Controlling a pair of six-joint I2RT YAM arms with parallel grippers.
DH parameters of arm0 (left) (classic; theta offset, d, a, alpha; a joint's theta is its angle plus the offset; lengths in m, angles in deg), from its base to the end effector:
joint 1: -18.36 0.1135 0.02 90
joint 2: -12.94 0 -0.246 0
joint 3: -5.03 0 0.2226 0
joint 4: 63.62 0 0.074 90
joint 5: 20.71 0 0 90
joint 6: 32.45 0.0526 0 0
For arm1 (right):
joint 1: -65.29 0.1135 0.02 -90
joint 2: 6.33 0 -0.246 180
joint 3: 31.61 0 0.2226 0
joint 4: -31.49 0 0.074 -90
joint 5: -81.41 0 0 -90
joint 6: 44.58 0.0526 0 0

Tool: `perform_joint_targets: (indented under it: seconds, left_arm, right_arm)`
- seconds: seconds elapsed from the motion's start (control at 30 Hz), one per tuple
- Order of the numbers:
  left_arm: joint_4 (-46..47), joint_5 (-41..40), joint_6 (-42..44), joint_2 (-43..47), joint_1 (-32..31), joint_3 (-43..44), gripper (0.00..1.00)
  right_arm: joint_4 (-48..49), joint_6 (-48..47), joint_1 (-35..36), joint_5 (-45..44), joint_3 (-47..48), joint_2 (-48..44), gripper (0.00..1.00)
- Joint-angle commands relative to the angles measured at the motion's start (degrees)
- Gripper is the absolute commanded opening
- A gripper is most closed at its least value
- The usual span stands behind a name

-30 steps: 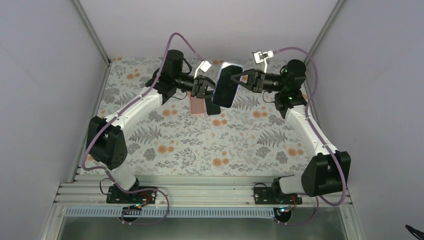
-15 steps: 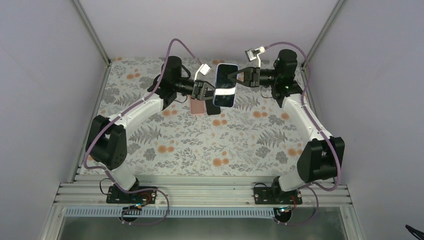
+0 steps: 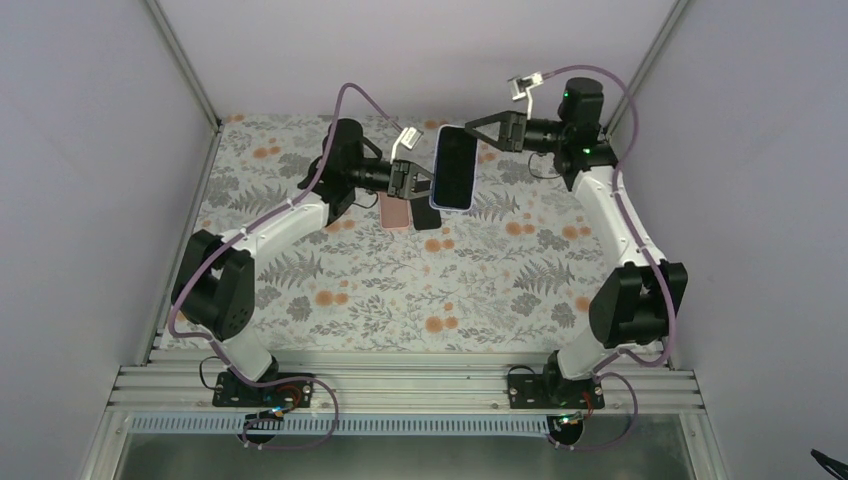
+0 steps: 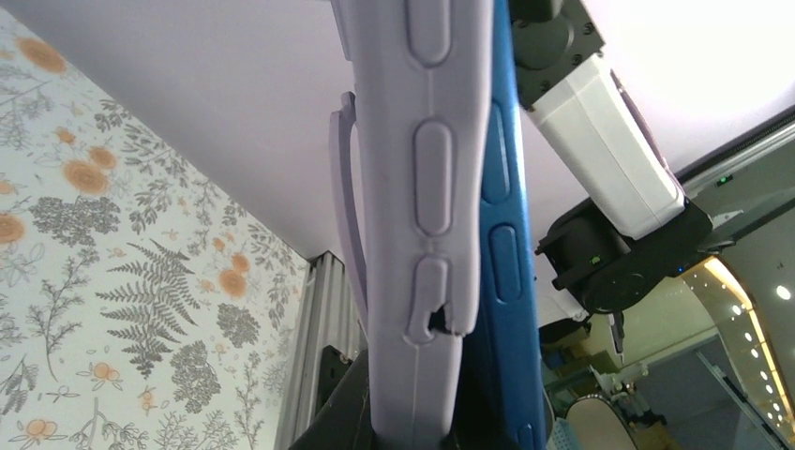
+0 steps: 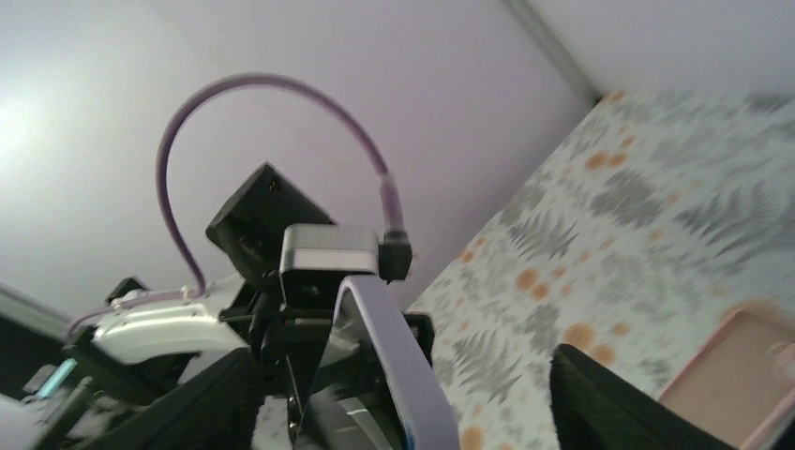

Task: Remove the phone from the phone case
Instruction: Remove the phone case from the phone.

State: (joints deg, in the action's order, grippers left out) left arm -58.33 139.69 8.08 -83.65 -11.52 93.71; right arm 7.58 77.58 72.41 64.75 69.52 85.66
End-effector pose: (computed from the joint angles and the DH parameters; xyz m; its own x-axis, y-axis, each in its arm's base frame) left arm 0.2877 -0.2224 0.3231 -0.7730 0.1501 -0.6164 0.6087 -0.0983 -0.7873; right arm 0.3256 0.0915 0.3720 -0.7224 0.0636 -0.6886 -0.6736 0.1604 0.7215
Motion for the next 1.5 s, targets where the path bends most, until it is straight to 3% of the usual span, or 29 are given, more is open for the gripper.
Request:
perform_joint_targets:
  seconds: [0.0, 0.07, 0.23, 0.53, 0.8, 1.0, 1.1, 1.47]
  left_arm:
    - [3.4, -1.6, -1.5, -0.5, 1.2, 0.2, 0.02]
    - [1.9, -2.6, -1.5, -0.8, 1.6, 0.4, 0.02]
    - [-3.5, -5.7, -1.6, -1.4, 3.0, 1.1, 0.02]
    - [-15.7, -14.5, -2.8, -1.2, 5.4, 2.9, 0.02]
    - [-14.8, -16.5, -11.2, -1.3, 7.5, -0.7, 0.02]
    - [-10.3, -15.4, -18.4, -1.1, 8.4, -4.4, 0.02]
    - [-8.9, -14.8, -20.1, -1.2, 8.6, -4.9, 0.03]
    - [-8.7, -14.9, -20.8, -1.3, 8.6, -5.7, 0.03]
  right_arm:
    - [-10.2, -11.7, -1.5, -7.7, 5.9, -0.3, 0.8]
    - [-12.7, -15.6, -1.4, -11.2, 7.0, -1.1, 0.89]
    - [-15.9, -23.8, -1.1, -20.2, 7.3, -4.2, 0.97]
    - [-19.4, -36.3, 5.1, -35.9, 4.0, -8.4, 0.97]
    - [-18.1, -43.6, 15.5, -49.3, -2.6, -11.6, 0.96]
    - [-13.9, -49.6, 24.7, -65.1, -8.2, -12.9, 0.92]
    - [-11.1, -51.9, 28.2, -70.9, -10.6, -12.8, 0.84]
    - [-4.6, -56.9, 34.3, -80.8, -13.0, -9.5, 0.71]
